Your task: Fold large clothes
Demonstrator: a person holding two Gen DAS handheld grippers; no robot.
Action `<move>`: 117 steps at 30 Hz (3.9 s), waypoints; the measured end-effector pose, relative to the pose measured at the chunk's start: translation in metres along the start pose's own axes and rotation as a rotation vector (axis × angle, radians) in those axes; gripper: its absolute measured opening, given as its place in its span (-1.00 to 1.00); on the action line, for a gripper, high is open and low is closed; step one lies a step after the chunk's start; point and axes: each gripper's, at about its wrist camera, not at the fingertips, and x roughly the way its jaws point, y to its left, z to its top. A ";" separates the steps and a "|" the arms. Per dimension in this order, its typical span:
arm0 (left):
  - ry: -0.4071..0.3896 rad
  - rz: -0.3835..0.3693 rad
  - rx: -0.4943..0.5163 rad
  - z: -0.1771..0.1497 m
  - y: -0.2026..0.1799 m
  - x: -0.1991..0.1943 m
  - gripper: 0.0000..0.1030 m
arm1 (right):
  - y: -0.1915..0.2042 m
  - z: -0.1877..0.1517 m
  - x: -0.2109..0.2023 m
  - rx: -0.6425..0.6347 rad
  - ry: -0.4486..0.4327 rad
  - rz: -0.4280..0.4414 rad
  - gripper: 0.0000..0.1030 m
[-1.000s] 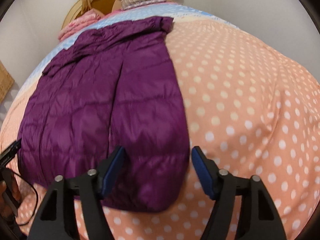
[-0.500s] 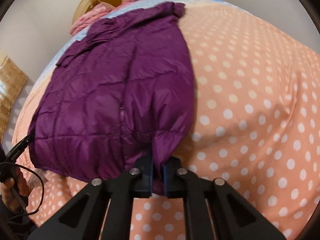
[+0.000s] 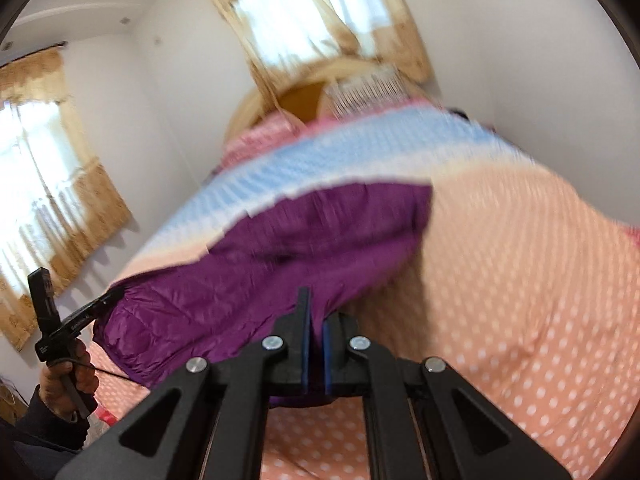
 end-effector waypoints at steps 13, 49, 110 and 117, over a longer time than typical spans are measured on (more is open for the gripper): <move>0.032 0.089 0.033 0.031 0.047 0.149 -0.92 | -0.035 0.065 0.118 0.101 -0.076 -0.085 -0.88; 0.225 0.575 0.033 0.038 0.034 0.365 0.97 | -0.004 0.064 0.369 -0.222 0.218 -0.397 0.13; 0.379 0.532 0.019 0.012 -0.001 0.409 0.98 | 0.014 0.040 0.430 -0.202 0.310 -0.481 0.22; 0.381 0.531 0.019 0.012 0.000 0.409 0.98 | 0.014 0.040 0.433 -0.212 0.316 -0.490 0.23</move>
